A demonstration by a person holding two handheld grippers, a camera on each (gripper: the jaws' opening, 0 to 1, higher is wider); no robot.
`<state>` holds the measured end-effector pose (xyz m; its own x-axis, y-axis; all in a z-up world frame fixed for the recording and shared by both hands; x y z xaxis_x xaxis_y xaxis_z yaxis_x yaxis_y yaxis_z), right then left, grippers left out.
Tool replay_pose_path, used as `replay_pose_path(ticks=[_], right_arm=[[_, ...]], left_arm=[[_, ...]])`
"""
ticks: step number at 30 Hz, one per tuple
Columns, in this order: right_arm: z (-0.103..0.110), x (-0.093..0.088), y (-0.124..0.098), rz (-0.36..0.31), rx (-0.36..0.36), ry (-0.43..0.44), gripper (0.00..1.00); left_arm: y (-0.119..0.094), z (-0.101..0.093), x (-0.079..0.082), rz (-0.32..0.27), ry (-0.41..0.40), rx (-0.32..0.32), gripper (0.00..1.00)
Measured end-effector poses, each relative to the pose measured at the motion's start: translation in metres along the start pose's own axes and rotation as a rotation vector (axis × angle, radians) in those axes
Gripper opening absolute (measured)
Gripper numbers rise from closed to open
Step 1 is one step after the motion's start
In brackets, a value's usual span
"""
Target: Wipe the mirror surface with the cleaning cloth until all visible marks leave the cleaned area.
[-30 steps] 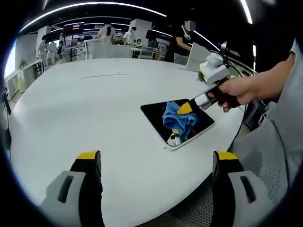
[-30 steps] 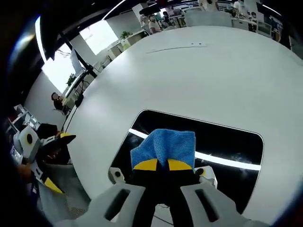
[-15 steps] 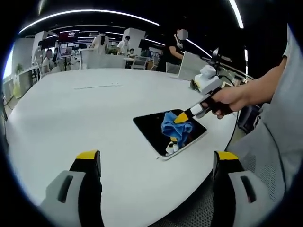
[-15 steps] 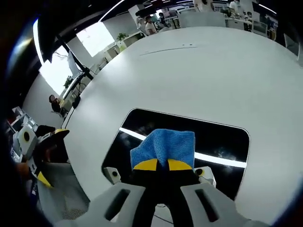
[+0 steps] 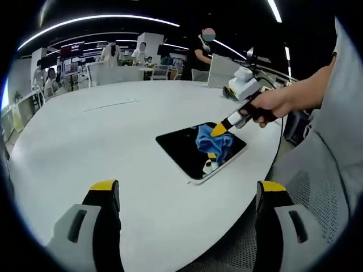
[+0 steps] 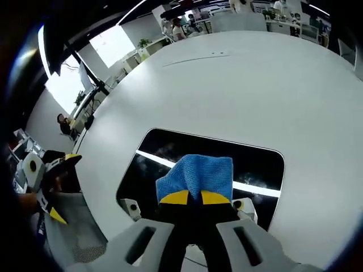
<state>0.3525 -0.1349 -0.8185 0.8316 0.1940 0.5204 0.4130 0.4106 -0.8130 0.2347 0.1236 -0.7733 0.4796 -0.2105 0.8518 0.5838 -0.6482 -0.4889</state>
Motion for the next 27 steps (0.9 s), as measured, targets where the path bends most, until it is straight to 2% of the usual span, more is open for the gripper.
replay_pose_path(ticks=[9,15,20,27], right_arm=[[-0.017,-0.003,-0.008,-0.003,-0.018,0.035,0.0],[-0.023,-0.004,-0.011,0.0,-0.021,0.047,0.0],[-0.029,-0.005,-0.014,0.004,-0.028,0.036,0.0],[-0.04,-0.007,-0.019,0.009,-0.036,0.049,0.0]], left_arm=[[-0.003,0.001,0.003,-0.015,-0.009,0.001,0.99],[-0.003,0.002,-0.001,0.011,-0.014,0.008,0.99],[-0.002,-0.001,-0.001,0.014,-0.002,-0.012,0.99],[-0.001,-0.001,-0.002,0.021,0.008,-0.007,0.99]])
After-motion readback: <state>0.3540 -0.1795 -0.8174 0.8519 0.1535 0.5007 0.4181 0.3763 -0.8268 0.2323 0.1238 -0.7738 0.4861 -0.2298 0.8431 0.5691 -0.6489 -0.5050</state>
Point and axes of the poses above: the point that each gripper's makers call its tool centre point, and the gripper's own axes: y roughly forward along the fingers, z roughly to its left, x roughly out of its top, the point moved 6 cm from there along -y, roughly backward along the fingers, and after that the axes turned 5 degrees about -x, right-handed, at the moved point
